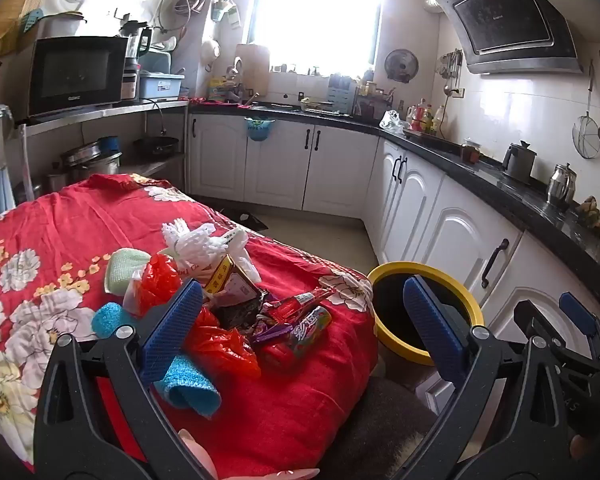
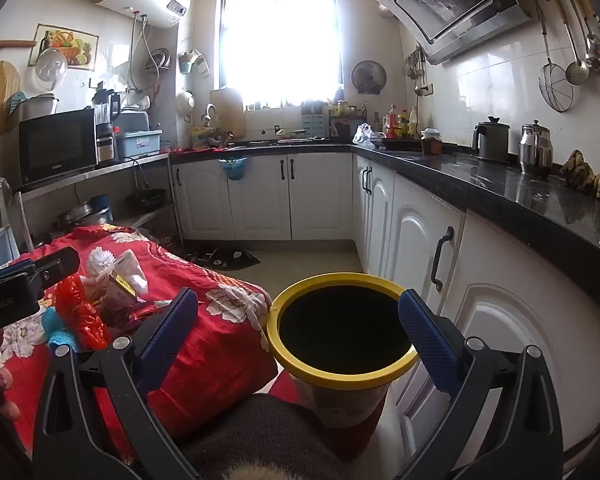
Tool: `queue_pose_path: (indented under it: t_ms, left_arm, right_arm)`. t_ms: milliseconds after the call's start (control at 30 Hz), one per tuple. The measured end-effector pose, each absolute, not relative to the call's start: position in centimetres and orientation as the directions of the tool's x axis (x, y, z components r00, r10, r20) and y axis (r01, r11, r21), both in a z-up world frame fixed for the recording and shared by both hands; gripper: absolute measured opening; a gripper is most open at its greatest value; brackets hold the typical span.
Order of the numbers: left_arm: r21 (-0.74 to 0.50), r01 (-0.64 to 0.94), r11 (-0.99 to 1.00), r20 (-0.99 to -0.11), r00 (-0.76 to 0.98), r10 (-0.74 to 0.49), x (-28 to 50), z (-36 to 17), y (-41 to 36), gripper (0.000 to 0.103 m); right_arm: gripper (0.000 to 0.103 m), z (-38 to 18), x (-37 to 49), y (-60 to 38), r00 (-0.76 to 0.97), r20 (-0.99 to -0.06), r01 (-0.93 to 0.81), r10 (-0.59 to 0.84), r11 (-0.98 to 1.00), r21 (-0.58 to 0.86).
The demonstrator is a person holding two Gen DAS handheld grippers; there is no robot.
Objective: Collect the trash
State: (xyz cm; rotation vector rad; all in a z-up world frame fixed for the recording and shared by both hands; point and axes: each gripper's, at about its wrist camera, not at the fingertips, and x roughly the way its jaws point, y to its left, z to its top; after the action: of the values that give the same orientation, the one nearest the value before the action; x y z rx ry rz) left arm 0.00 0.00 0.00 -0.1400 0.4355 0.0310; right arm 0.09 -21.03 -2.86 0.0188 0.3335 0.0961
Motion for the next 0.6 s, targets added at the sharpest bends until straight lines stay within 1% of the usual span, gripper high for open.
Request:
queue_pose_path:
  t_ms: [600]
  left_arm:
    - [-0.128,-0.06,0.99,-0.42,0.907,0.001,-0.01,0.0,-0.01,0.092]
  right_arm:
    - [0.098,-2.79,0.08,-21.12,0.94,-0.327,-0.09,0.098,0.995,0.039]
